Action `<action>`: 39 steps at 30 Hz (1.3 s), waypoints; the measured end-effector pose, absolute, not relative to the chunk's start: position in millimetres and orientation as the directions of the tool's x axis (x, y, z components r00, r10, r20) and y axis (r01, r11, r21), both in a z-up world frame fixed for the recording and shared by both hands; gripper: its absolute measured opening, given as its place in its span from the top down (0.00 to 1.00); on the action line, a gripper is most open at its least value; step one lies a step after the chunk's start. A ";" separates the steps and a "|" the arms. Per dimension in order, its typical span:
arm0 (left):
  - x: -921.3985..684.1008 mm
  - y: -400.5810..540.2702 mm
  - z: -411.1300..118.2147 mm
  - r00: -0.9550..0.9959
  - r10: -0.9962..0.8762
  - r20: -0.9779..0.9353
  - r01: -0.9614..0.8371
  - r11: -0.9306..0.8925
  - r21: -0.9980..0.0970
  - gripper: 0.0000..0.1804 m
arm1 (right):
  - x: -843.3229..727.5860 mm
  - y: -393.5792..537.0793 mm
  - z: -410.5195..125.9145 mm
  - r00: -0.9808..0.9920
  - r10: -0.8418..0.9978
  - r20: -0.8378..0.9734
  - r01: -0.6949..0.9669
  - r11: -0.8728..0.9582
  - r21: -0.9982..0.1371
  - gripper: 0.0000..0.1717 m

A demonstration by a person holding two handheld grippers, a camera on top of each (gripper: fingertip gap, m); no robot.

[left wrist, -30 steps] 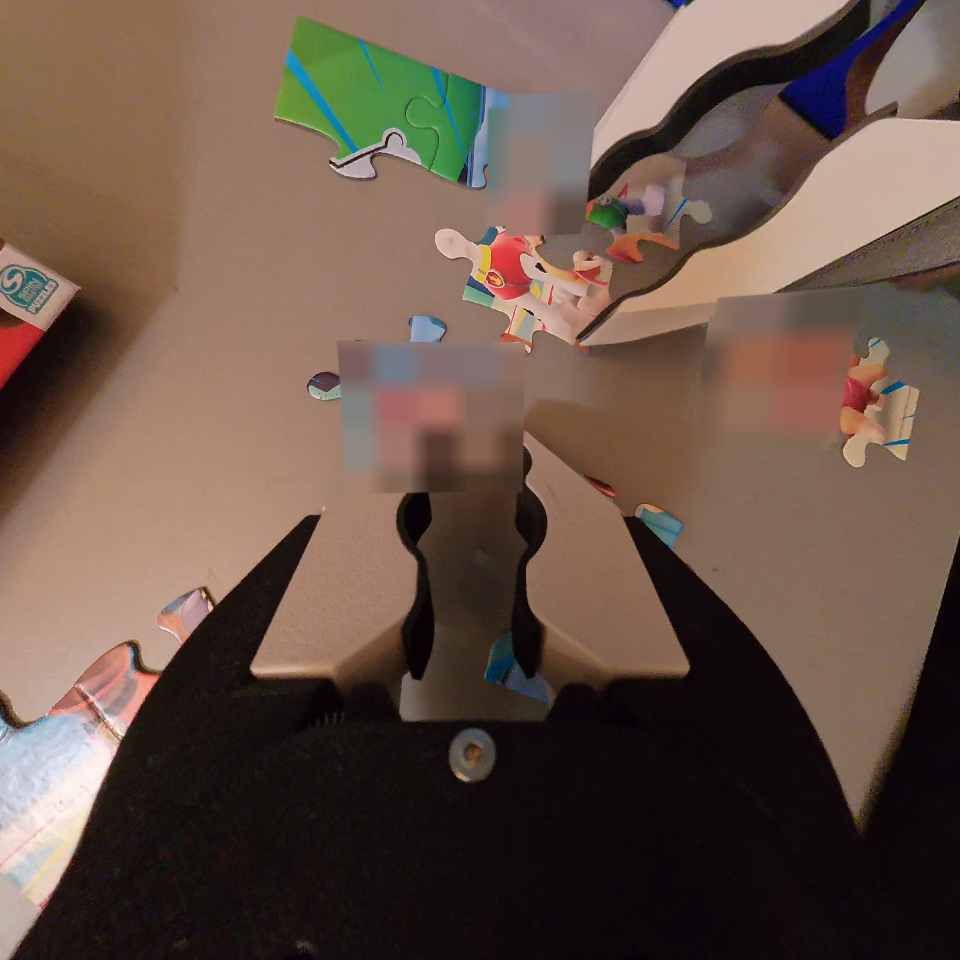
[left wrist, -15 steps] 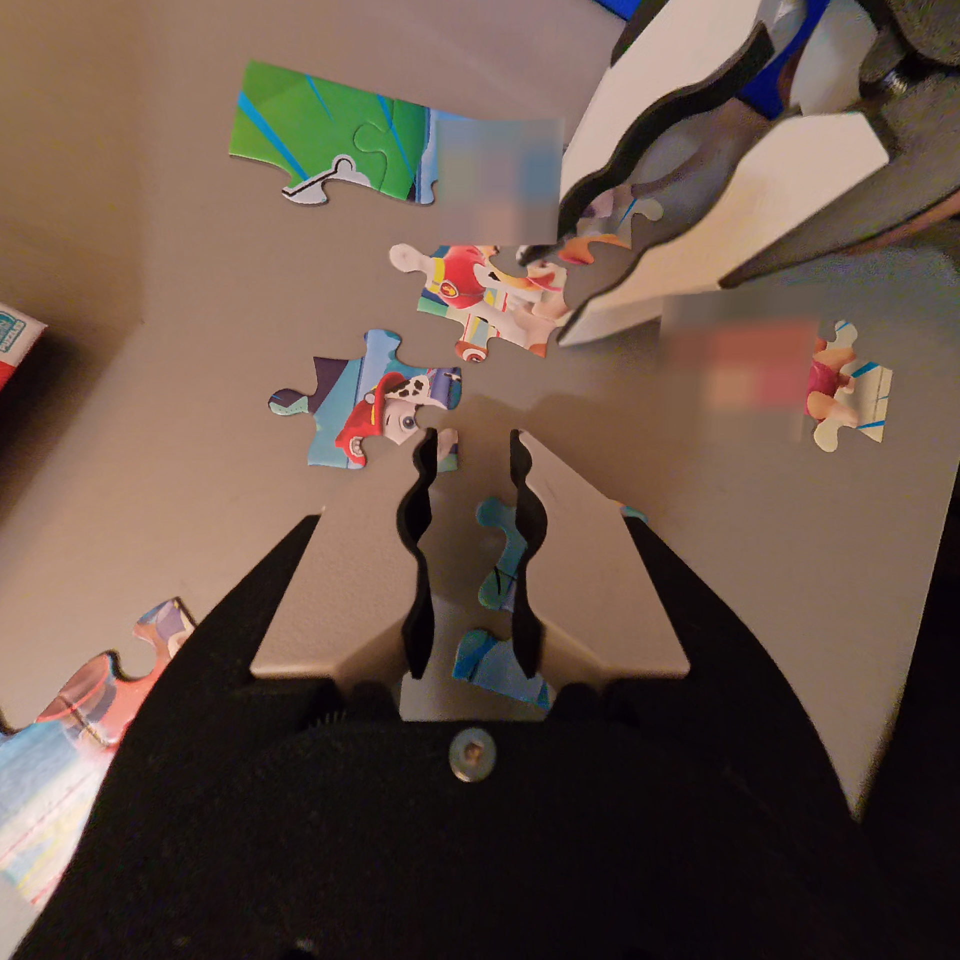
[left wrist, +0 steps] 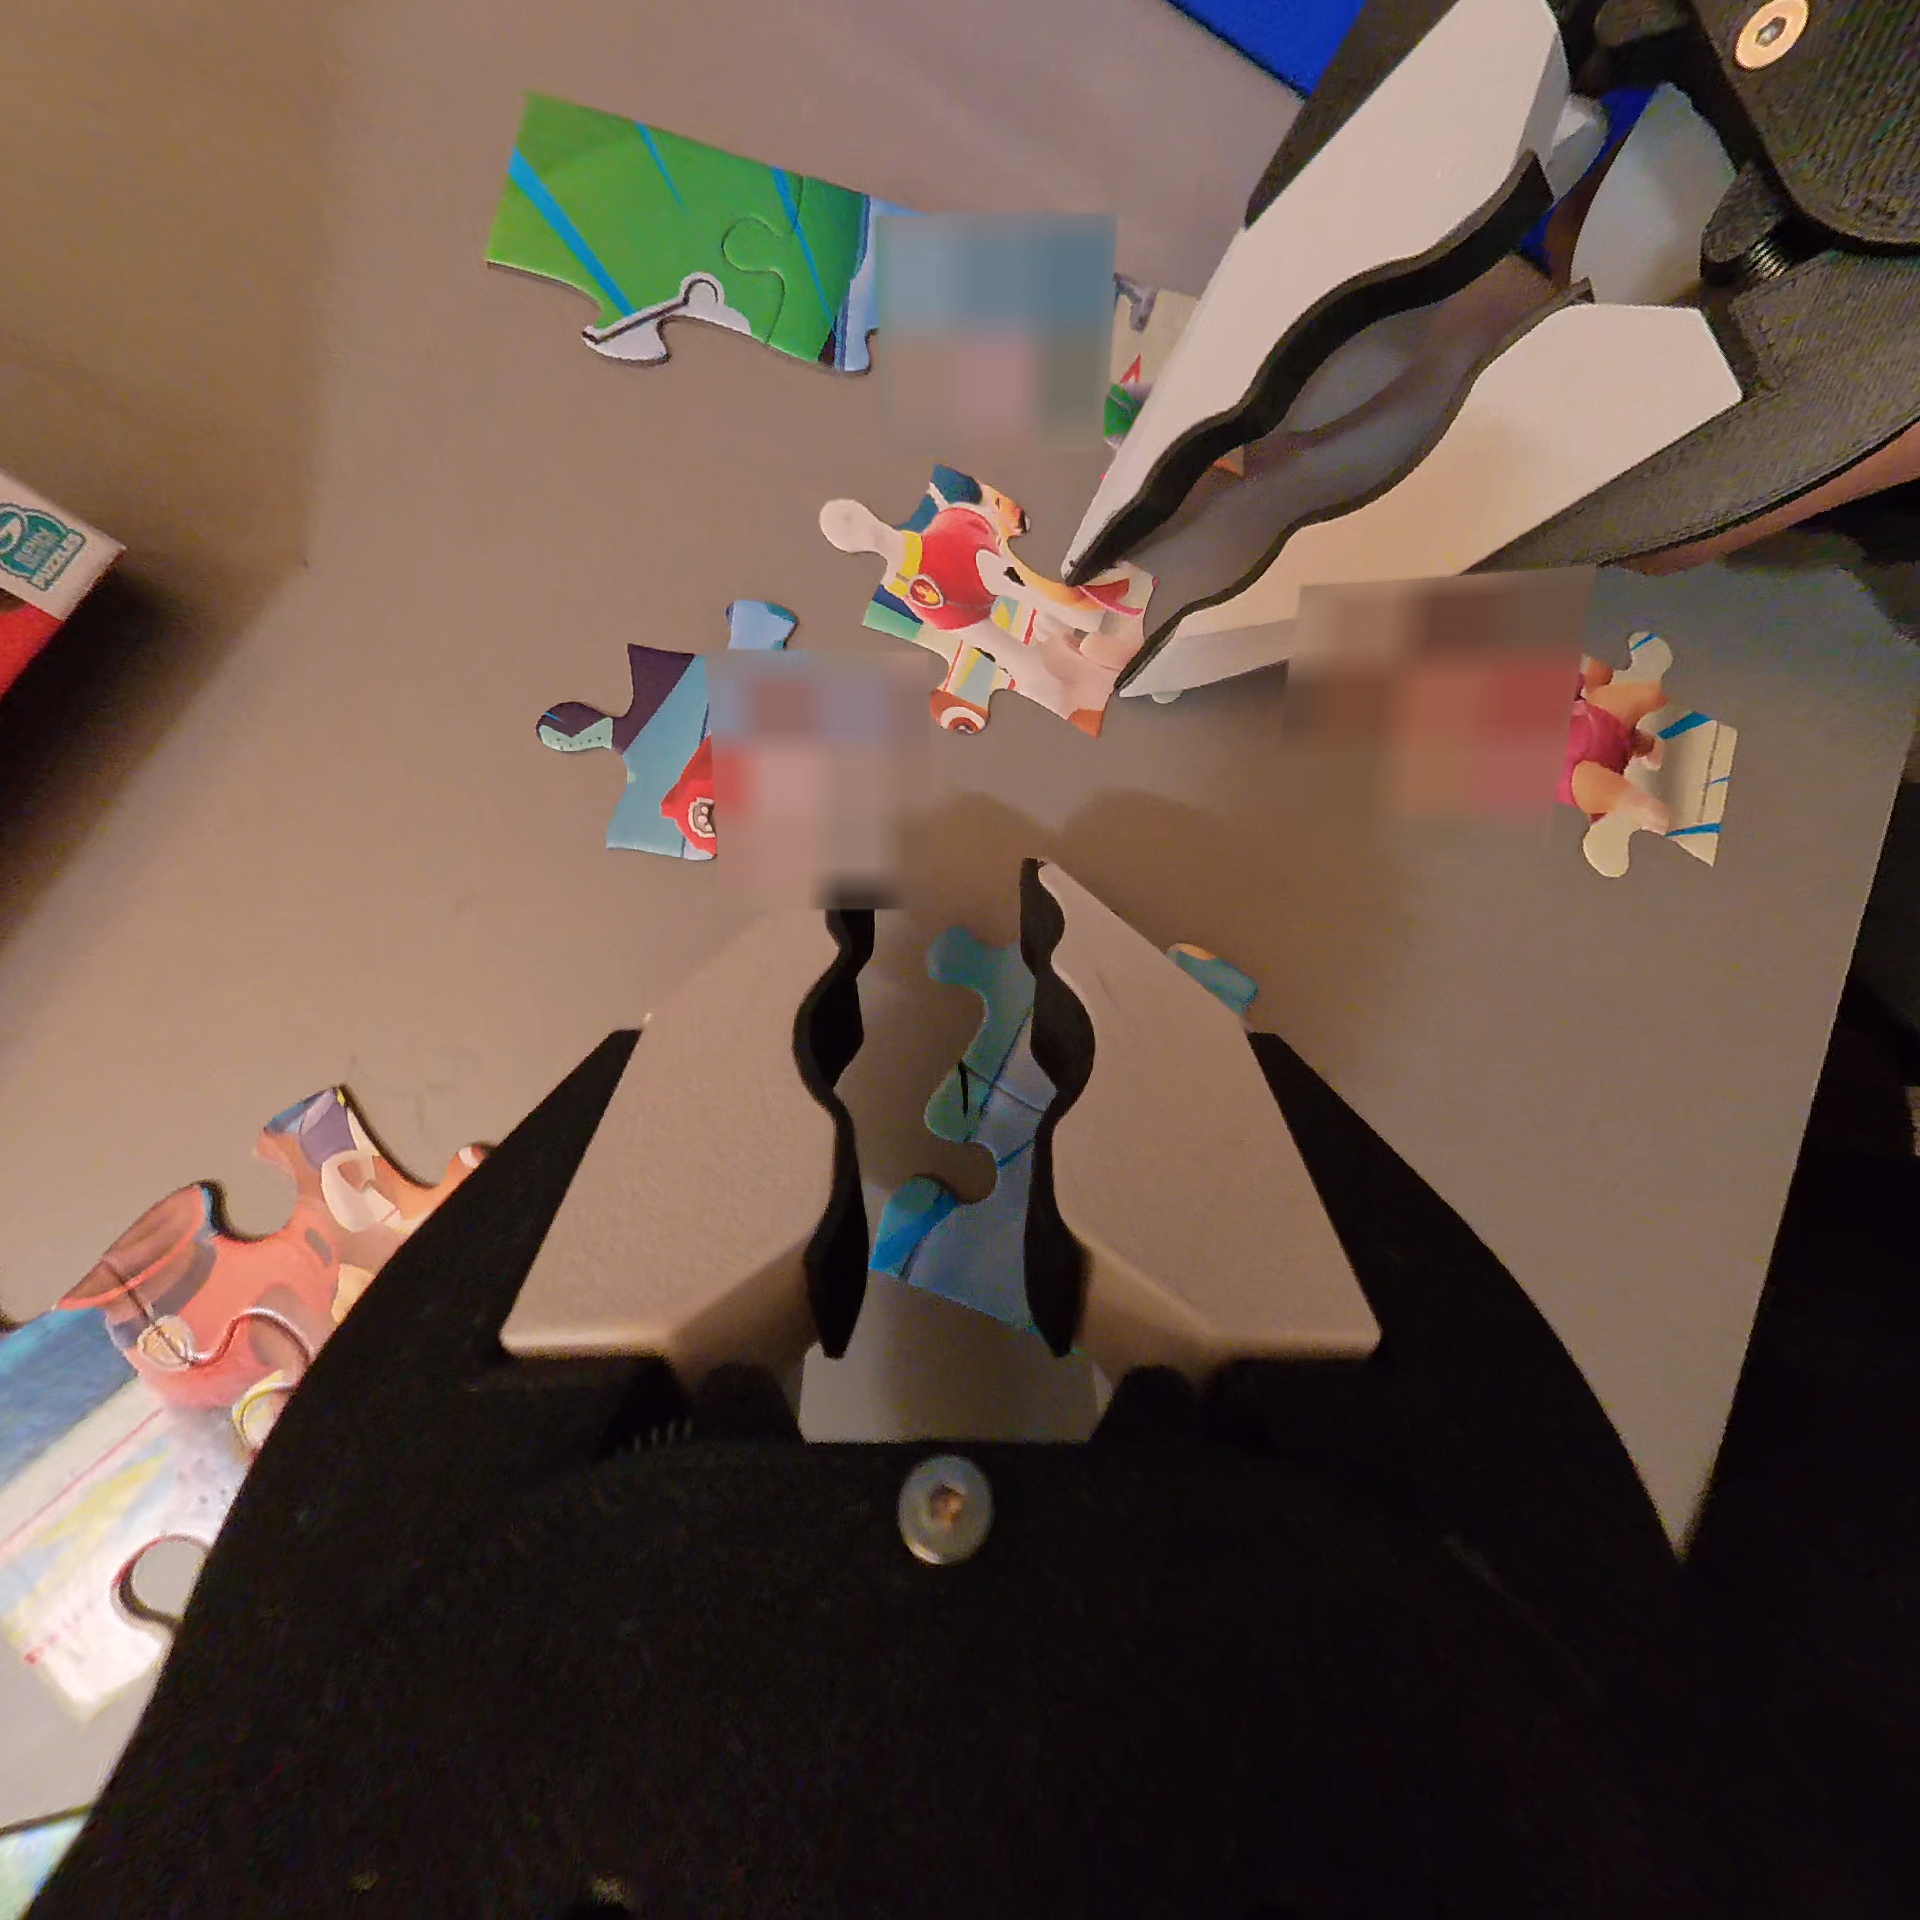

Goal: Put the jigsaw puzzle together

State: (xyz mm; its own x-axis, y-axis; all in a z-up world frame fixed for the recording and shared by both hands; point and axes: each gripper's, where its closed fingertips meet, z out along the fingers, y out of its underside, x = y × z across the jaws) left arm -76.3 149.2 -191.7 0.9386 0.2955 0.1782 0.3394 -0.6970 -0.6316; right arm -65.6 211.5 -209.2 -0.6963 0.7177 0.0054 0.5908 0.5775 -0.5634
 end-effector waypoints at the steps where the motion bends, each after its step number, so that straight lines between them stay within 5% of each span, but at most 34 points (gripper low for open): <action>1: -76.4 148.4 -191.3 0.938 0.298 0.177 0.340 -0.696 -0.632 0.85 | -64.9 210.7 -208.7 -0.697 0.717 0.006 0.589 0.577 -0.566 0.87; 8: -78.8 144.8 -192.0 0.931 0.319 0.177 0.356 -0.689 -0.631 0.85 | -62.4 201.2 -194.6 -0.716 0.698 0.015 0.553 0.579 -0.599 0.87; 9: -79.2 144.4 -192.8 0.930 0.322 0.177 0.358 -0.690 -0.629 0.85 | -61.3 197.8 -191.8 -0.727 0.686 0.021 0.536 0.587 -0.606 1.00; 11: -80.7 143.5 -194.7 0.928 0.327 0.176 0.362 -0.691 -0.626 0.85 | -58.9 188.5 -186.1 -0.754 0.656 0.032 0.495 0.600 -0.629 1.00; 17: -89.3 142.2 -201.4 0.924 0.342 0.168 0.370 -0.695 -0.616 0.85 | -62.2 188.8 -190.4 -0.777 0.622 0.101 0.466 0.675 -0.573 0.96; 27: -122.2 149.6 -199.8 0.946 0.321 0.042 0.275 -0.726 -0.630 0.75 | -137.4 209.3 -198.4 -0.789 0.606 0.099 0.454 0.683 -0.572 0.67; 39: -119.5 149.4 -212.3 0.956 0.293 0.026 0.246 -0.748 -0.617 0.73 | -97.9 193.0 -209.9 -0.786 0.617 -0.026 0.551 0.682 -0.480 0.74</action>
State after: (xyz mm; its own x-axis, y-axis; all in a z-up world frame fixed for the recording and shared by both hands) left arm -119.5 149.4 -212.3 0.9558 0.2930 0.0256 0.2458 -0.7480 -0.6165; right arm -97.9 193.0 -209.9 -0.7864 0.6172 -0.0255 0.5511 0.6823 -0.4804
